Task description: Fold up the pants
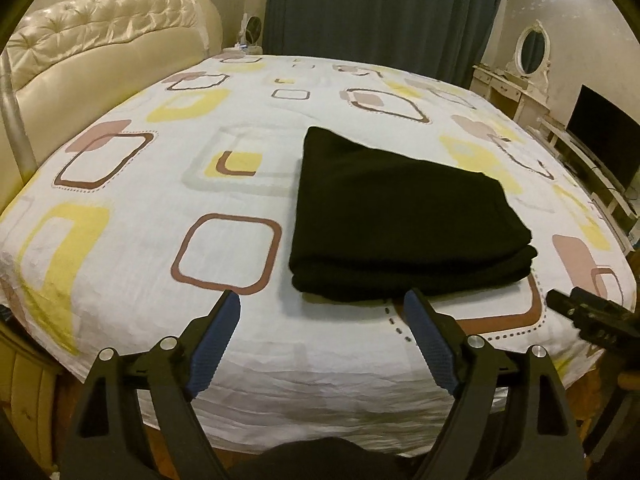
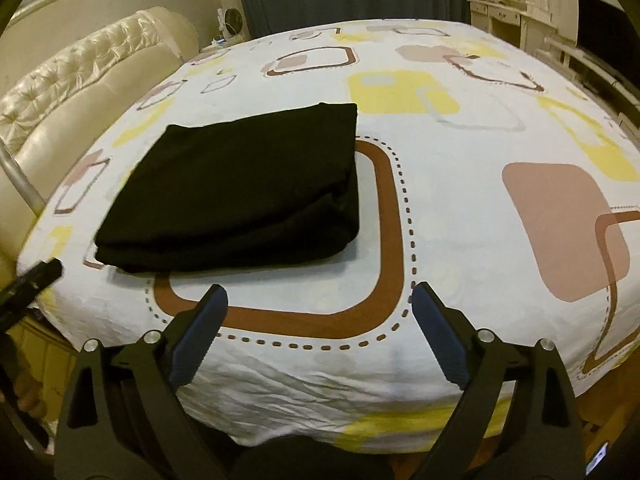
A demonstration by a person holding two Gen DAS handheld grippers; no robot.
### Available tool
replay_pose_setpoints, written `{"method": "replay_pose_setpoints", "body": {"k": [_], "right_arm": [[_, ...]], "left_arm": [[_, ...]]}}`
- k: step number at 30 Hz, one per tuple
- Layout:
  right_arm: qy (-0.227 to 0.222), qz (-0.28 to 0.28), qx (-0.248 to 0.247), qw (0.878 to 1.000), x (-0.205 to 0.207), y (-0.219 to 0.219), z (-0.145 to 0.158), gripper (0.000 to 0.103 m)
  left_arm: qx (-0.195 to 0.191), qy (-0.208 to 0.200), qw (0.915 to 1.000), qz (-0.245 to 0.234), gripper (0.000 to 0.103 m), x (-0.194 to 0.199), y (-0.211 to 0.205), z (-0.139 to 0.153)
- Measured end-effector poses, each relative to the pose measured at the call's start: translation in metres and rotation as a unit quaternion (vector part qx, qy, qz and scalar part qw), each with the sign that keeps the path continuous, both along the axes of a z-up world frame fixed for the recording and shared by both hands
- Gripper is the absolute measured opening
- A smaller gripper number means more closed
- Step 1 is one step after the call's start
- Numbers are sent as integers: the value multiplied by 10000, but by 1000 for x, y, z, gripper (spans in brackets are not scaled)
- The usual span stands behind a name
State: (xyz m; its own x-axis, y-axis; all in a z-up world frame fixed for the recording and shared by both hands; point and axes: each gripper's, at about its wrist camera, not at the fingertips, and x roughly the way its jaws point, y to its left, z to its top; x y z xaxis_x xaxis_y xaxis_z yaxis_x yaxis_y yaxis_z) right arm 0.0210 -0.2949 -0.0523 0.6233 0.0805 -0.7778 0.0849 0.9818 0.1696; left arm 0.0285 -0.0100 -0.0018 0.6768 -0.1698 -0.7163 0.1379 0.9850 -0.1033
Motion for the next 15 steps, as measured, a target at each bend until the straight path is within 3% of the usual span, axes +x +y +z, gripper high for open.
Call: {"method": "replay_pose_setpoints", "body": {"k": [15], "right_arm": [[-29, -21, -125, 9999, -2, 1, -8, 94]], "left_arm": [[11, -61, 10000, 53, 84, 2, -5, -1]]}}
